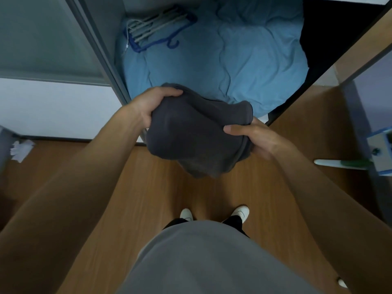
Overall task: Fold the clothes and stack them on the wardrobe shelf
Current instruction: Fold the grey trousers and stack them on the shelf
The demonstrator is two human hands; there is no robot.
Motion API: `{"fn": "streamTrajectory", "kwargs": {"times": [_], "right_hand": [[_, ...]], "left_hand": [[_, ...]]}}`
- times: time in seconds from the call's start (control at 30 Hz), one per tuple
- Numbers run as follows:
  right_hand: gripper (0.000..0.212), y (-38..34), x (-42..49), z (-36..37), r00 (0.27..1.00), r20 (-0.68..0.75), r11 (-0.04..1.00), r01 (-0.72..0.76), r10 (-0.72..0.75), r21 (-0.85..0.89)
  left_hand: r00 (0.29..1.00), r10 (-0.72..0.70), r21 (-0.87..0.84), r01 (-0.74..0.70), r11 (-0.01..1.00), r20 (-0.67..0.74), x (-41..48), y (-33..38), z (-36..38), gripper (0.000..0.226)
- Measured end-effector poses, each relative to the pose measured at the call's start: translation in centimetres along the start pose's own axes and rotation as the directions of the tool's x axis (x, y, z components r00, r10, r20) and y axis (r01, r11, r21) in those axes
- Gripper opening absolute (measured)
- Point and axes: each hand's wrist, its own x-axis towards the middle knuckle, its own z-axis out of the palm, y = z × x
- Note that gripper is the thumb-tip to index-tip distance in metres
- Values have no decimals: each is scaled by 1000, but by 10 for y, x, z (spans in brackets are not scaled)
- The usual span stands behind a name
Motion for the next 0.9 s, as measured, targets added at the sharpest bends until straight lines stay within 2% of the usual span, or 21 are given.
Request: {"fn": "streamTrajectory", "kwargs": {"times": [0.1, 0.17, 0.23, 0.3, 0.4, 0.47, 0.53, 0.57, 0.63, 0.67, 0.73, 0.8, 0.9], "right_hand": [[30, 1, -4, 0, 999, -25, 999, 25, -25, 24], [26, 2, -6, 1, 993, -98, 988, 72, -59, 136], [24, 0, -8, 1, 988, -146, 946, 93, -49, 312], [30, -2, -9, 2, 990, -140, 895, 85, -26, 438], [36, -3, -9, 6, 990, -142, 860, 76, -4, 505], [37, -1, -6, 9, 989, -149, 856, 61, 18, 513], [36, 0, -3, 7, 984, -158, 868, 10, 79, 496], [36, -1, -1, 4, 978, -169, 883, -33, 126, 469], [32, -7, 3, -6, 954, -187, 907, -144, 233, 397], [28, -10, 5, -13, 943, -198, 907, -178, 268, 381], [35, -12, 5, -26, 942, -225, 899, -138, 249, 416], [47, -2, 1, -28, 974, -179, 869, -32, 137, 493], [45, 24, -6, -11, 988, -98, 901, -65, 117, 428]], "left_hand": [[999, 7, -74, -4, 997, 38, -3, -3, -3, 34], [993, 87, -238, -66, 969, 80, -3, -12, -7, 37], [971, 185, -442, -102, 891, 149, -3, -28, -11, 57], [960, 211, -553, -77, 830, 184, -2, -48, -12, 73], [974, 100, -454, 3, 891, 202, -6, -85, 0, 77], [970, 99, -404, -2, 915, 221, -11, -97, 11, 62], [959, 178, -331, -99, 938, 218, -12, -92, 25, 38], [962, 206, -277, -151, 949, 180, -13, -85, 31, 31], [979, 200, -207, -190, 960, 29, -14, -71, 38, 32], [983, 183, -215, -184, 959, -22, -13, -65, 38, 32], [992, 112, -259, -122, 958, -51, -13, -55, 40, 33], [999, 25, -302, -30, 953, -20, -13, -44, 42, 27], [996, 31, -413, 5, 911, 82, -7, -34, 44, 36]]}}
